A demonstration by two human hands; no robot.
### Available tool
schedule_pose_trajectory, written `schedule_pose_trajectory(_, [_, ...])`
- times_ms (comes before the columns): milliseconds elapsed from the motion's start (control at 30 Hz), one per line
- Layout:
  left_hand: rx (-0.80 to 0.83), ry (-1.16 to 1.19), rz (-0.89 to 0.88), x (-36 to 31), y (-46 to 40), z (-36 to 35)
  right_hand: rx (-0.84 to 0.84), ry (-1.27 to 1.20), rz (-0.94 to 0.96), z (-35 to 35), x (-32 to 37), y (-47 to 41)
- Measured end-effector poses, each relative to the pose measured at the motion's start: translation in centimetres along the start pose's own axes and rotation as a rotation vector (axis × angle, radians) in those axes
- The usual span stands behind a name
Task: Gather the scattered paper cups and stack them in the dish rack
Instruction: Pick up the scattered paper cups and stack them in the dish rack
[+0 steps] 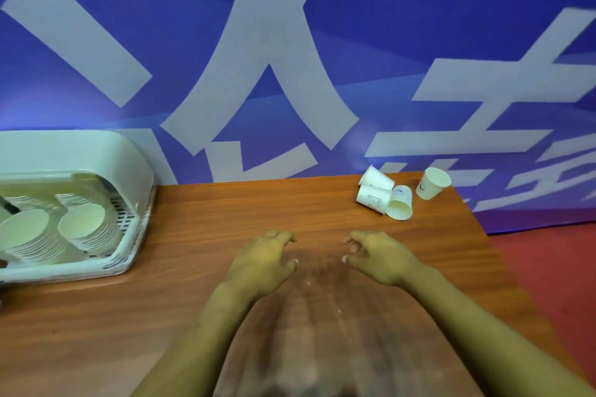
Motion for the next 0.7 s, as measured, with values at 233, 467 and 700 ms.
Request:
schedule_pose_trajectory(233, [-0.001,-0.052,0.08,-3.3,-3.4,-0.5,0.035,0.017,-0.014,2.8,-6.3,-2.3])
schedule_pose_trajectory(467, [0.017,-0.135,0.069,-11.2,-12.2,-3.4,-0.009,0.174,0.01,7.1,-14.6,-6.9])
schedule_pose_trajectory(700, [0.088,-0.168,0.096,-14.6,-19.6,-8.3,-0.009,0.282,0.109,8.4,-19.9,-12.1])
Point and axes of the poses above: each hand's wrist, its own y-axis away from the middle knuckle, its own z-axis out of the back of the hand, x = y × z, the point moved 2 cm from there along -y, towards the middle knuckle, and after that the axes turned 2 degrees about -z, right-handed, at the moved point
